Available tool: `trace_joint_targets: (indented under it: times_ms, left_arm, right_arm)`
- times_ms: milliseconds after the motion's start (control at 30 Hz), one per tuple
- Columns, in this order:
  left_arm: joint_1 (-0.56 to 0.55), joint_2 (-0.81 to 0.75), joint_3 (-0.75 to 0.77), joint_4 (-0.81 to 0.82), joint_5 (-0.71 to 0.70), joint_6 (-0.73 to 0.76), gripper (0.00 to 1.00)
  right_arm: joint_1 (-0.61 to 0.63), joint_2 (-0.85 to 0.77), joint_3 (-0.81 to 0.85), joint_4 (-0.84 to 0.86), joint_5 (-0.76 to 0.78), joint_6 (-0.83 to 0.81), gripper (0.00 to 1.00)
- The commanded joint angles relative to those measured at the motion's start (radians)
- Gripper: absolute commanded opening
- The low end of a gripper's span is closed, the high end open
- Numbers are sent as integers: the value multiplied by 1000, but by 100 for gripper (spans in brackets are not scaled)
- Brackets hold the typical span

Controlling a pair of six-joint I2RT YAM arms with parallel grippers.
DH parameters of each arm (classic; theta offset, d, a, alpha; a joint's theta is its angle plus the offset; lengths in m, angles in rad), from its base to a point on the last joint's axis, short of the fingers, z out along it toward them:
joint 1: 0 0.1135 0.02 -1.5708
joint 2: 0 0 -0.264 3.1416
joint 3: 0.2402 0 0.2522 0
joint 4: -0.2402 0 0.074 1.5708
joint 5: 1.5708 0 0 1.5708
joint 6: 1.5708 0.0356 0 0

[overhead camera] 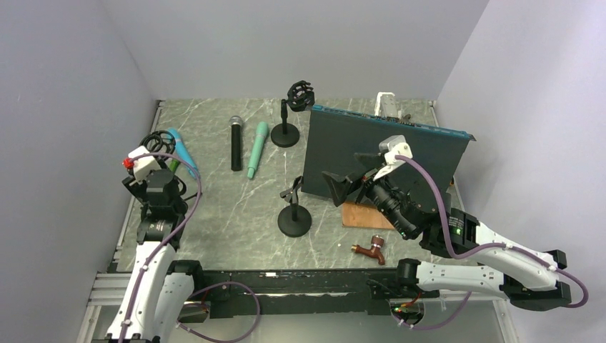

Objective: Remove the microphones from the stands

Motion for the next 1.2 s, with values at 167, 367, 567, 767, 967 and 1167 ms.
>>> trace_joint_targets:
  times_ms: [167, 367, 567, 767, 967, 1167]
  left_arm:
    - [6, 10, 21, -23, 38, -41, 0]
    - [-6, -52, 41, -109, 172, -122, 0]
    - [-29, -135, 50, -230, 338, -261, 0]
    - [-191, -104, 56, -189, 468, -313, 0]
    - [-469, 29, 92, -74, 429, -249, 0]
    - [-594, 153, 105, 14, 436, -229, 0]
  right_arm:
    - [-2, -15, -18, 31, 15, 24, 100]
    - [-2, -7, -17, 28, 13, 20, 100]
    - [-2, 9, -21, 35, 14, 13, 100]
    - [-4, 55, -13, 57, -7, -2, 100]
    - [-9, 98, 0, 67, -37, 2, 100]
    - [-17, 107, 3, 62, -38, 11, 100]
